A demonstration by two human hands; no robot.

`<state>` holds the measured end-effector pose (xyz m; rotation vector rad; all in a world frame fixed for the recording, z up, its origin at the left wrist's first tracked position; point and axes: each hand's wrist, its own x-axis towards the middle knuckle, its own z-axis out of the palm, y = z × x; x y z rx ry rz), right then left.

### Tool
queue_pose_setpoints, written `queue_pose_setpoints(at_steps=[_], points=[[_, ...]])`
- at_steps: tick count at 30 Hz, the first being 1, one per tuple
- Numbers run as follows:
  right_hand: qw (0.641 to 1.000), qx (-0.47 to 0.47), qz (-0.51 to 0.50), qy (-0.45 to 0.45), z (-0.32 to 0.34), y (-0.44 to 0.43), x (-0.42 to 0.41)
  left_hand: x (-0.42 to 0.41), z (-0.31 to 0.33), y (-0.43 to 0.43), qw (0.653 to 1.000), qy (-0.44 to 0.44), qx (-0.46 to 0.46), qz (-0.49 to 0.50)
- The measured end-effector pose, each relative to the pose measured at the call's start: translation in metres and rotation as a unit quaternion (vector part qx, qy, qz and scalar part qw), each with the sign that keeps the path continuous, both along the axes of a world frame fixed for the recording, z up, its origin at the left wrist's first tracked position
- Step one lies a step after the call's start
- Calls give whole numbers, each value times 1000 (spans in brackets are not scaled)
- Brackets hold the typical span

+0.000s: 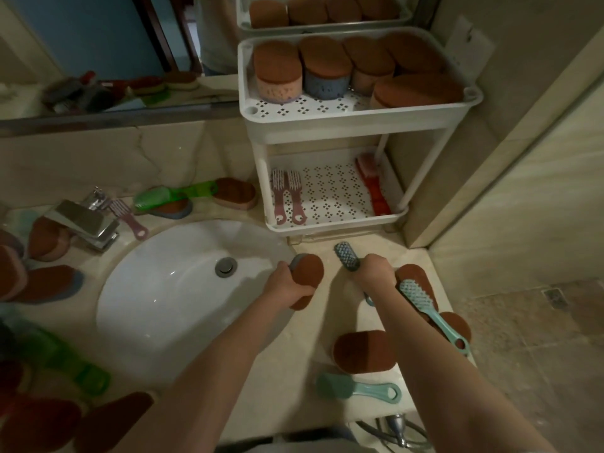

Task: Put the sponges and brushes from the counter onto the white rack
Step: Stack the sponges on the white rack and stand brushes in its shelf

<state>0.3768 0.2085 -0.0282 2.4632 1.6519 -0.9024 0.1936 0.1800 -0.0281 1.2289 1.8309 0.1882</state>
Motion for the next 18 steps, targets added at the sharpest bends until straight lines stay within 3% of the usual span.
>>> queue_pose_setpoints(at_steps=[10,18], points=[[983,100,-39,146,12,-14,-1,-23,13,0,990,-117,27,73],[889,194,-114,399,53,-11,-34,-57,29,-10,972,-187,59,129]])
